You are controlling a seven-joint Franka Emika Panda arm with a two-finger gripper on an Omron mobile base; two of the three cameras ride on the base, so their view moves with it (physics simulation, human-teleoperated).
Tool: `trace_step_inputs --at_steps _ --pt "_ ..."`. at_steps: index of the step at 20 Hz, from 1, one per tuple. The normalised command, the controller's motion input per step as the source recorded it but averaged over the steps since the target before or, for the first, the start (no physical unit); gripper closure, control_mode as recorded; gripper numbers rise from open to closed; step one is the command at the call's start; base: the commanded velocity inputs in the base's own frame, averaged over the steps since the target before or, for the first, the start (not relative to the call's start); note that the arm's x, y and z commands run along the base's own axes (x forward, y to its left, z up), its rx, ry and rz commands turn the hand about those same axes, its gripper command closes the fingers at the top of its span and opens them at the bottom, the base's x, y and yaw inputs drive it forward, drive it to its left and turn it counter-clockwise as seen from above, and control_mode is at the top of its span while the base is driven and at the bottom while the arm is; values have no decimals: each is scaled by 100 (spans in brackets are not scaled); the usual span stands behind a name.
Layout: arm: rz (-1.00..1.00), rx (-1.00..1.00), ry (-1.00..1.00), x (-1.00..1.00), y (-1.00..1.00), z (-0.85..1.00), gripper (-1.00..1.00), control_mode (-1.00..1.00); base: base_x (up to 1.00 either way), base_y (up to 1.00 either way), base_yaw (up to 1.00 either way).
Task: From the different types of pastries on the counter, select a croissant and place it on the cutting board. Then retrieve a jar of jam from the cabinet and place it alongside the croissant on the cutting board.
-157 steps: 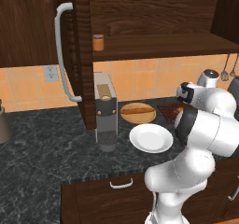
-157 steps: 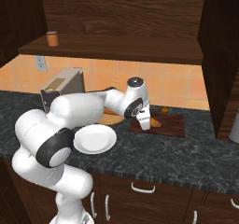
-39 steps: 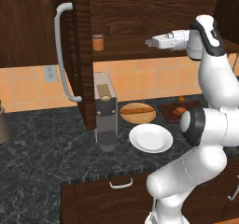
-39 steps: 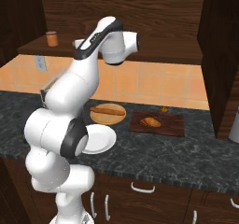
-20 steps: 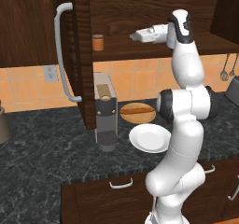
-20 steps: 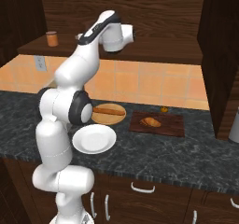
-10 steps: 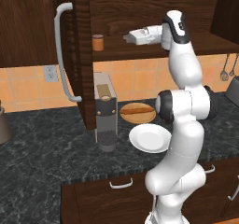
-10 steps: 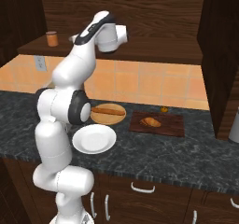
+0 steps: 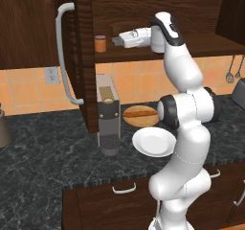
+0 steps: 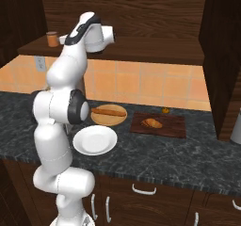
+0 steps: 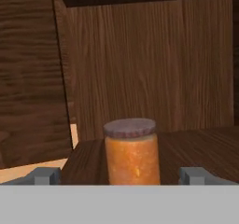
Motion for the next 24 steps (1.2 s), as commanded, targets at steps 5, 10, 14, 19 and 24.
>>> trace_step_inputs --at_steps 5,10,14,19,24 --pt "0 0 -1 0 42 0 -100 -100 0 0 0" --pt "0 0 0 0 39 0 -100 -100 0 0 0" --pt "0 0 -1 0 28 0 -100 -100 0 0 0" --pt "0 0 0 0 20 0 100 -100 0 0 0" --pt "0 0 -2 0 12 0 100 -100 0 0 0"
